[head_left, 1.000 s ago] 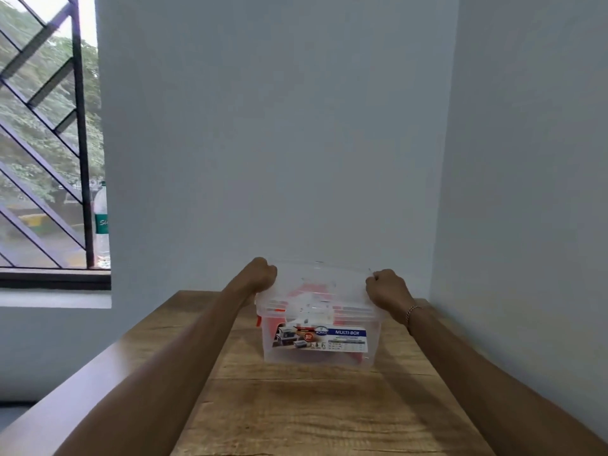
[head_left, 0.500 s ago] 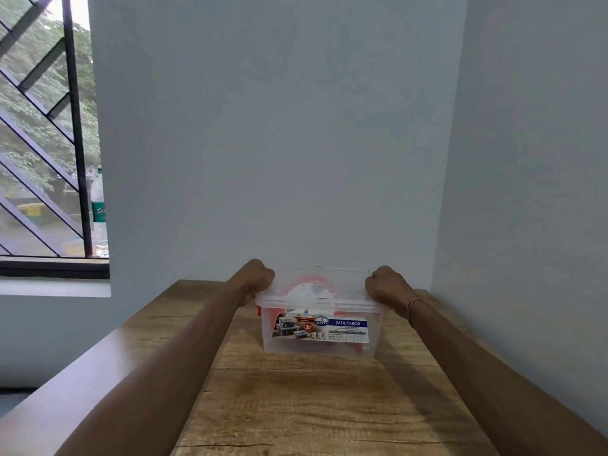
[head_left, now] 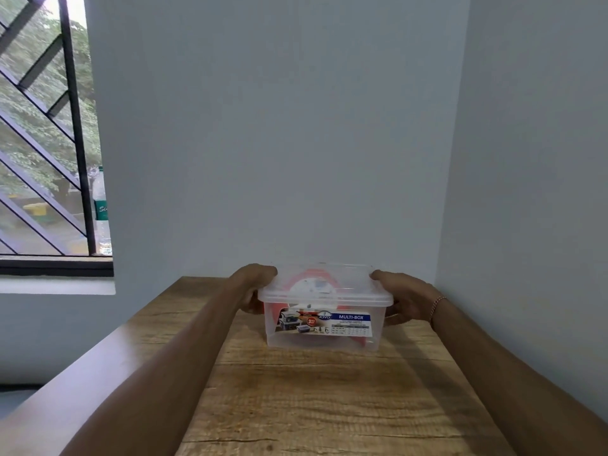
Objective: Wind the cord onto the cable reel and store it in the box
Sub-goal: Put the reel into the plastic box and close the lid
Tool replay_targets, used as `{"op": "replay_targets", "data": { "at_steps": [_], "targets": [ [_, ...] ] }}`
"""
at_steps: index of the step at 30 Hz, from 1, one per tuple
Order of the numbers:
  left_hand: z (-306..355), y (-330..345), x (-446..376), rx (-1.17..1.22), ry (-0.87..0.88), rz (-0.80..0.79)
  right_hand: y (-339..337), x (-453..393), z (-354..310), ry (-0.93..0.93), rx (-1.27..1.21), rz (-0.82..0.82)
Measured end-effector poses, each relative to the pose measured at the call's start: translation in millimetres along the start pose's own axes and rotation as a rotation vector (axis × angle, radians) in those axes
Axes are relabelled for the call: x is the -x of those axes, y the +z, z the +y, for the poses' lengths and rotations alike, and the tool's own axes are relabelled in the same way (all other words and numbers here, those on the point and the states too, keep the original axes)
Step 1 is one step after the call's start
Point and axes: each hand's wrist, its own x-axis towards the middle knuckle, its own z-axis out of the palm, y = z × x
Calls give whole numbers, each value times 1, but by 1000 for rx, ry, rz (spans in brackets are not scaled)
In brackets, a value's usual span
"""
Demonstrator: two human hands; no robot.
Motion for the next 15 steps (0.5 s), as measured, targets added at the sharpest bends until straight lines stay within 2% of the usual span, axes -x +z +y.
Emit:
{"op": "replay_targets", "data": {
  "at_steps": [3,7,10,12,15],
  "targets": [
    [-5,1,-3,133,42,47,-4,-1,8,25,-109,46],
    [-14,-3,-3,242,144,157,-8,1,12,-84,-226,166],
    [-22,-5,1,302,230,228,-2,7,10,-179,-365,128],
    [-28,-3,5,327,283,214,7,12,16,-209,-449,66],
    [-40,11,11,468,273,86,23,16,29,-234,-623,8]
  ]
}}
